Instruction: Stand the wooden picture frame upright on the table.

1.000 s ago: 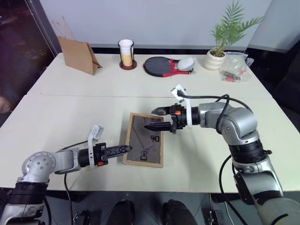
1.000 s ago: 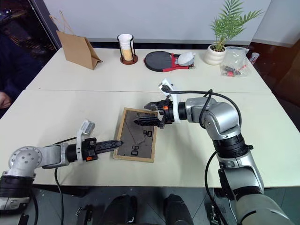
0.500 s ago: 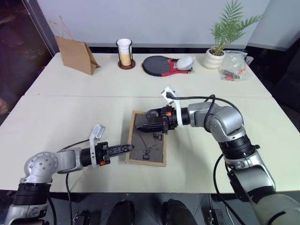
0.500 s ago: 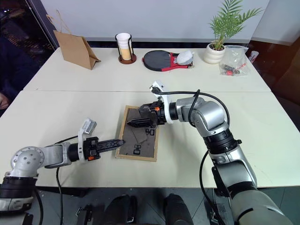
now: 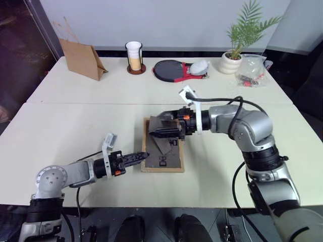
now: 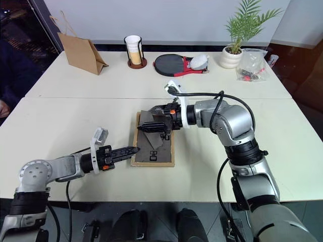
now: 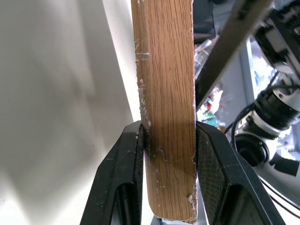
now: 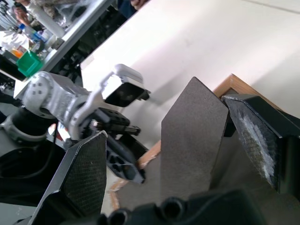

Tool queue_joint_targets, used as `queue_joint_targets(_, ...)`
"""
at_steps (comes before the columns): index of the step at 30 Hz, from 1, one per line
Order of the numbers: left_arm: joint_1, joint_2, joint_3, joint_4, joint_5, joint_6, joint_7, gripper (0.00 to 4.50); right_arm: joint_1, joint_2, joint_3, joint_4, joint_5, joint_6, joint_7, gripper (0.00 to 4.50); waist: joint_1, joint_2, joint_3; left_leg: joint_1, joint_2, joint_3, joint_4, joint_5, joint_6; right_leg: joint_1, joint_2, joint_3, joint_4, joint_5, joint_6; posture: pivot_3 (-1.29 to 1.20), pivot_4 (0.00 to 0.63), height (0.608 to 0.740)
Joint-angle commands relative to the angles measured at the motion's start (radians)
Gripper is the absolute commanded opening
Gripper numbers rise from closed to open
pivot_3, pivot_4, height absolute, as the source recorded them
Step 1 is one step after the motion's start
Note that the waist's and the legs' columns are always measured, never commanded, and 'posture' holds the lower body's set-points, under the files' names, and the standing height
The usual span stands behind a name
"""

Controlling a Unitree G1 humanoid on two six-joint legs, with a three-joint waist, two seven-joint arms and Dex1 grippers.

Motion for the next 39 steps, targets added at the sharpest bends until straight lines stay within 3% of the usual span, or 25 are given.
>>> queue_joint_targets(1,-0.038,-0.008,0.032,-0.011,-0.081,-0.024,0.03,1.0,-0.02,-0.003,-0.015,-0.081,0.064,0.028,0.013,4.46,0.0,0.0,0.0,0.0,0.0,0.0,0.0,0.0,0.0,0.0,0.0,0.0,0.0,0.0,0.0,0.0,0.15,0.74)
queue_joint_targets(21,-0.121,-0.026,0.029,0.053,-0.2,-0.062,0.156,1.0,0.006,-0.12,-0.056,-0.207,0.101,0.044,0.002,4.46,0.002,0.0,0.0,0.0,-0.001,0.0,-0.001,0.0,0.0,0.0,0.0,0.0,-0.002,0.0,0.0,0.0,0.15,0.74)
queue_joint_targets(26,-0.121,-0.023,0.018,0.023,-0.221,-0.057,0.155,1.0,0.044,-0.219,0.042,-0.13,-0.196,-0.34,-0.044,4.46,0.003,0.0,0.0,0.0,-0.002,0.0,0.0,0.0,0.0,0.001,0.0,0.0,-0.002,0.0,0.0,0.0,0.15,0.74)
queue_joint_targets(29,-0.112,-0.011,0.008,0.006,-0.25,-0.066,0.163,1.0,0.086,-0.341,0.098,0.013,-0.462,-0.771,-0.071,4.46,0.006,0.0,0.0,0.0,-0.002,0.001,0.0,0.0,0.0,0.002,0.0,0.0,-0.003,0.0,0.0,0.0,0.15,0.74)
queue_joint_targets(34,-0.1,0.02,0.002,-0.01,-0.291,-0.075,0.172,1.0,0.122,-0.413,0.016,0.131,-0.514,-1.128,-0.04,4.46,0.003,-0.001,0.0,0.0,-0.001,0.001,0.0,0.0,0.0,0.003,0.004,0.0,-0.007,0.0,0.001,0.0,0.15,0.74)
queue_joint_targets(39,-0.096,0.047,-0.003,-0.008,-0.306,-0.083,0.167,1.0,0.11,-0.418,-0.018,0.187,-0.526,-1.218,-0.026,4.46,0.0,-0.001,0.001,0.001,0.003,0.001,0.0,0.001,-0.001,0.003,0.007,0.001,-0.007,0.0,0.001,0.0,0.15,0.74)
